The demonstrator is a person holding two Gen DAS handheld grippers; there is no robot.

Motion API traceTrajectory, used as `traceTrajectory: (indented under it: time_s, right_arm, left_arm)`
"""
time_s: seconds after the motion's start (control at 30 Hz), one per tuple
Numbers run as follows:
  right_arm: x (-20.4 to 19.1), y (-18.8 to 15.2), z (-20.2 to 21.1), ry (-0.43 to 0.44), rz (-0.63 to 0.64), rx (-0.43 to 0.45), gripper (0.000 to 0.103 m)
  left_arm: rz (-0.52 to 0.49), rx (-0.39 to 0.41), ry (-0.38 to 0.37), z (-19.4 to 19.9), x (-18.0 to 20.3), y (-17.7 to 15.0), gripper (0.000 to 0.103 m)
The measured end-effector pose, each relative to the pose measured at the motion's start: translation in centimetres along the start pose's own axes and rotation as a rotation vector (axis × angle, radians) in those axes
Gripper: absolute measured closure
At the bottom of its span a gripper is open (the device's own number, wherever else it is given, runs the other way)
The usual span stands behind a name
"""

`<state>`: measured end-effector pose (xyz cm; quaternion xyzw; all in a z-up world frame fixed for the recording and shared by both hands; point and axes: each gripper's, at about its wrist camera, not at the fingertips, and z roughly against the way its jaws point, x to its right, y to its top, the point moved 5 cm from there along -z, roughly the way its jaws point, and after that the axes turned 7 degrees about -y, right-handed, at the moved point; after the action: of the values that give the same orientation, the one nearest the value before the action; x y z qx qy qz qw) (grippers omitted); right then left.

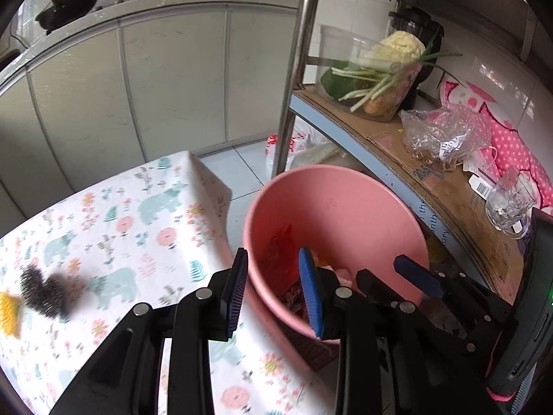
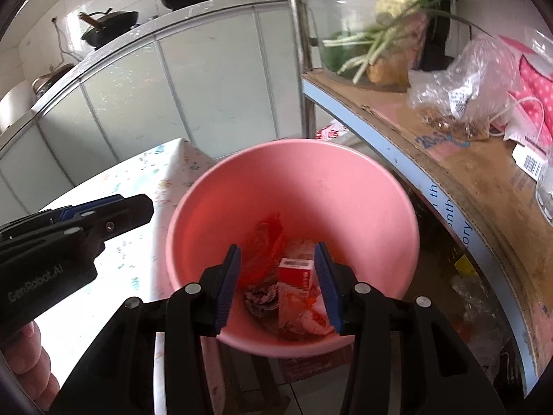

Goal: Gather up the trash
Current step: 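Move both open grippers back from the basin to the table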

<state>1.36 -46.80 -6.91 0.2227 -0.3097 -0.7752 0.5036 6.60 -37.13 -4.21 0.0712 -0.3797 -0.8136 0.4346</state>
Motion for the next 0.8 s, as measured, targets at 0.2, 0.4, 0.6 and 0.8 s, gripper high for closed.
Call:
traceTrajectory:
  time_s: [0.2, 0.4, 0.6, 0.8]
  right_arm:
    - [-2.5, -0.2, 2.3, 0.049, 0.034, 0.009, 0.058]
    - [-5.6, -1.2, 3.4, 0.103, 0.084, 0.003, 0.058]
    - [-8.8, -2.3, 4.1, 0.157, 0.136, -0.012, 0.058]
    - [-12.1, -3.1, 4.4, 0.216, 0.168, -0.037, 0.058]
  left_arm:
    - [0.016, 0.029, 0.024, 3.4, -1.4, -1.1, 0.073]
    - [0.027, 0.034, 0.067, 6.2, -3.8, -3.0, 0.073]
    - [0.071, 0.024, 0.105, 8.3, -7.4, -5.7, 0.073]
    - [0.138, 0.013, 0.171, 10.6, -12.1, -8.5, 0.073]
